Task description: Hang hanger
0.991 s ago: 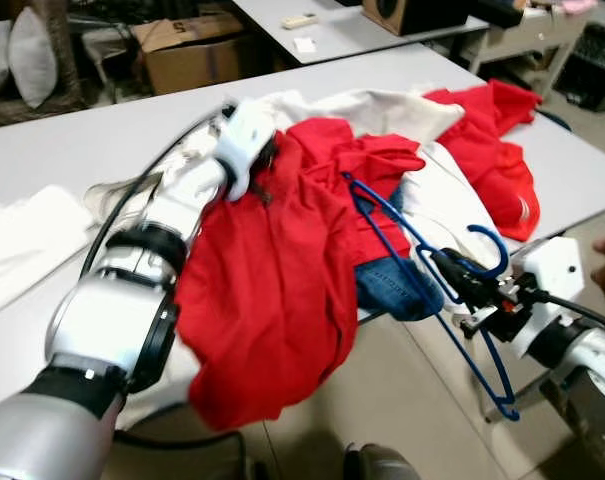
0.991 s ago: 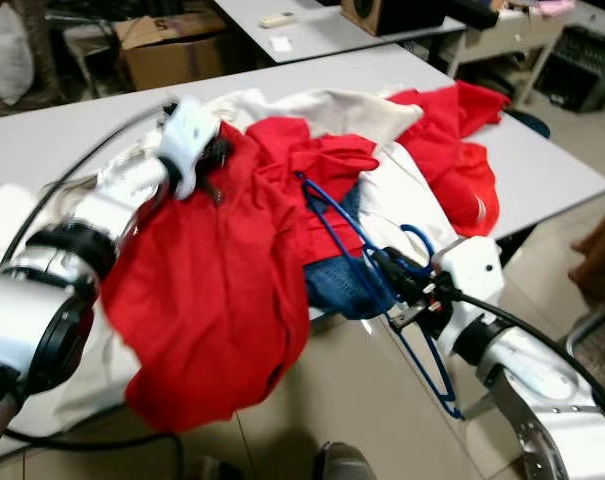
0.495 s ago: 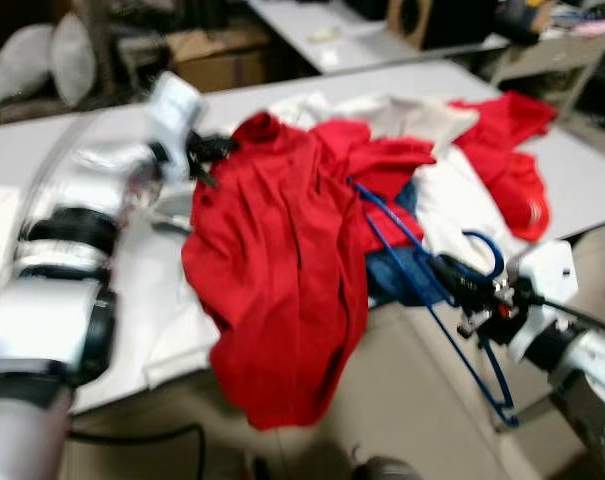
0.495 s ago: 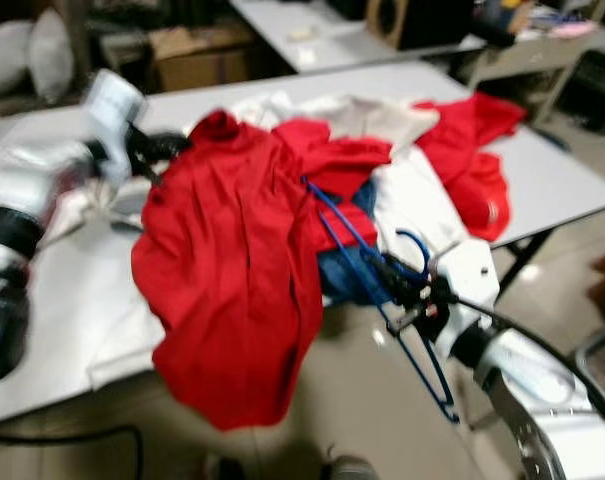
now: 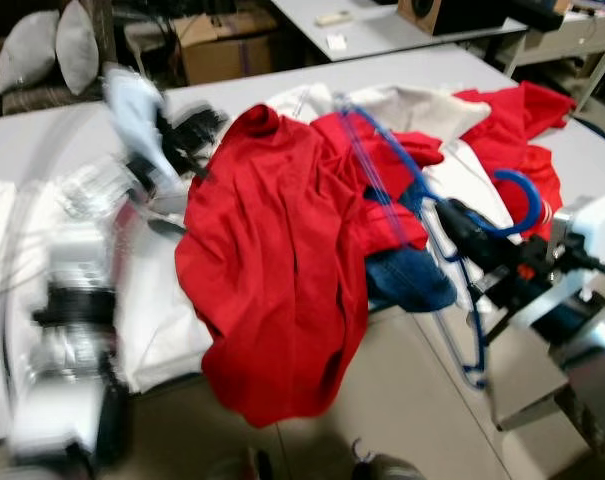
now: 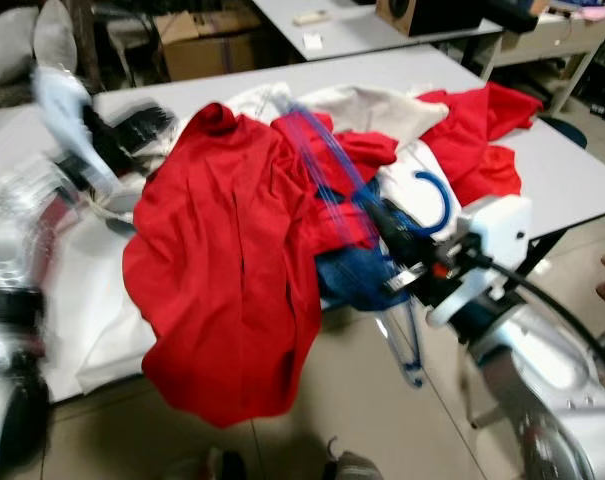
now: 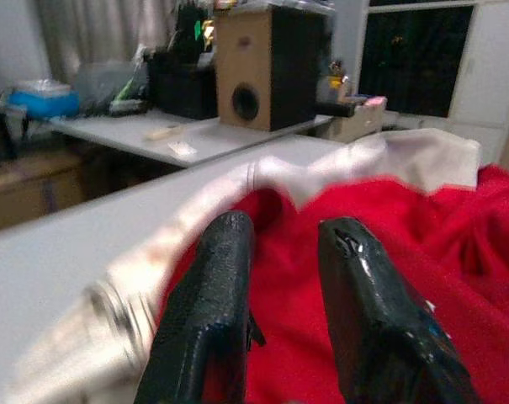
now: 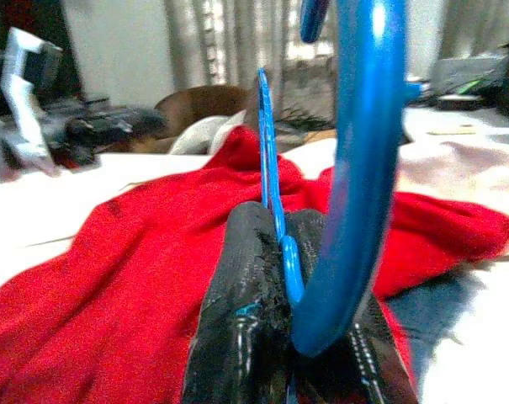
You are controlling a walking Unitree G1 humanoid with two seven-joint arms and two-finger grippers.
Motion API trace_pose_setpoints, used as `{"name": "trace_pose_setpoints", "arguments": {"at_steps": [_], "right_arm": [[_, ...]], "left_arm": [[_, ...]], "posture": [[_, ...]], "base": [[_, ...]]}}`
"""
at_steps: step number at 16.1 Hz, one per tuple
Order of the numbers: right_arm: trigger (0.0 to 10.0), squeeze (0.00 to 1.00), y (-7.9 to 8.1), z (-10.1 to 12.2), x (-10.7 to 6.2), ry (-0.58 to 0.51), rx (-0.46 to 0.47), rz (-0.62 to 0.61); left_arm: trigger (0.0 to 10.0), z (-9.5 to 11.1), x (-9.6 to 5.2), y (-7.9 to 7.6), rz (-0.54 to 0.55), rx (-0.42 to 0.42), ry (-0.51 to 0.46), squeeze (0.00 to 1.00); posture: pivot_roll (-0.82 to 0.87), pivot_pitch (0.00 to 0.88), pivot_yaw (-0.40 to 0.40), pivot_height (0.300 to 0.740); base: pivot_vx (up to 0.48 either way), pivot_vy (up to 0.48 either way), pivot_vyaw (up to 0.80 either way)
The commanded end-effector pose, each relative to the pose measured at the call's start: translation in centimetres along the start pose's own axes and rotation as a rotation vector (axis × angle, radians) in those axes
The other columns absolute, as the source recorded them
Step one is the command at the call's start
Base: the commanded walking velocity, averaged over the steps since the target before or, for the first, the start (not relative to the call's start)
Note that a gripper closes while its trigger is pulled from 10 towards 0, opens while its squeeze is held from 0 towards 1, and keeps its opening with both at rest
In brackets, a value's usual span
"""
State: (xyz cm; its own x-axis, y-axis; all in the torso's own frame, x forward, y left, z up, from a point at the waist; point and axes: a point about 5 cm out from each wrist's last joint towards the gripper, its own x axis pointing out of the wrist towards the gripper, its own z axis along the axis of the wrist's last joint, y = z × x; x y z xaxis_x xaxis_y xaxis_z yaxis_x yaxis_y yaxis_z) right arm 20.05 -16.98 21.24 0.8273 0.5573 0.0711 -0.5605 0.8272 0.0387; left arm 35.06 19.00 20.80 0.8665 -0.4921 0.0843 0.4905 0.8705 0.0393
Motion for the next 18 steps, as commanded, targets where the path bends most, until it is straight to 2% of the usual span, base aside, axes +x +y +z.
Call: {"name": "trace_pose_setpoints", "arguments": {"at_steps": [1, 3, 5, 6, 7, 9, 10, 16, 18], "right_arm": [[10.0, 0.0, 0.7, -1.2, -1.1, 0.112, 0.014, -0.003], [10.0, 0.0, 0.2, -2.6, -3.2, 0.277, -0.08, -0.015], [10.0, 0.0, -0.6, -2.3, -3.4, 0.269, -0.083, -0.066], [10.0, 0.0, -1.3, -1.0, -2.7, 0.173, -0.057, -0.129], [10.0, 0.0, -1.3, -1.0, -2.7, 0.173, -0.057, -0.129], [10.0, 0.0, -1.4, -0.6, -0.9, 0.082, -0.039, -0.184], [10.0, 0.0, -1.3, -0.7, 0.8, 0.043, -0.057, -0.212], [10.0, 0.0, -0.6, -2.1, 3.5, 0.063, -0.06, -0.224], [10.0, 0.0, -0.4, -2.2, 3.8, 0.061, -0.059, -0.221]], "left_arm": [[10.0, 0.3, -0.9, -0.9, 0.026, 0.049, 0.006, 0.0], [10.0, -2.0, -2.0, -2.7, 0.055, -0.002, 0.073, 0.0], [10.0, -2.7, -2.3, -3.2, 0.079, 0.019, 0.097, 0.0], [10.0, -3.1, -2.5, -4.0, 0.108, 0.036, 0.105, 0.0], [10.0, -3.1, -2.5, -4.0, 0.108, 0.036, 0.105, 0.0], [10.0, -2.4, -2.5, -4.8, 0.142, 0.027, 0.086, 0.0], [10.0, -2.0, -2.6, -5.3, 0.168, 0.039, 0.072, 0.0], [10.0, -1.5, -3.3, -5.4, 0.214, 0.07, 0.082, 0.0], [10.0, -1.4, -3.4, -5.4, 0.217, 0.071, 0.085, 0.0]], "posture": [[-0.13, 0.0, 0.039, 0.74], [-0.13, 0.0, 0.039, 0.74], [-0.15, 0.0, 0.056, 0.74], [-0.18, 0.0, 0.068, 0.74], [-0.18, 0.0, 0.068, 0.74], [-0.17, 0.0, 0.056, 0.74], [-0.15, 0.0, 0.043, 0.74], [-0.1, 0.0, 0.019, 0.74], [-0.1, 0.0, 0.022, 0.74]], "base": [[0.0, 0.0, 0.0], [0.0, 0.0, 0.0], [0.0, 0.0, 0.0], [0.0, 0.0, 0.0], [0.0, 0.0, 0.0], [0.0, 0.279, 0.0], [0.0, 0.277, 0.0], [0.0, 0.283, 0.0], [0.0, 0.292, 0.0]]}}
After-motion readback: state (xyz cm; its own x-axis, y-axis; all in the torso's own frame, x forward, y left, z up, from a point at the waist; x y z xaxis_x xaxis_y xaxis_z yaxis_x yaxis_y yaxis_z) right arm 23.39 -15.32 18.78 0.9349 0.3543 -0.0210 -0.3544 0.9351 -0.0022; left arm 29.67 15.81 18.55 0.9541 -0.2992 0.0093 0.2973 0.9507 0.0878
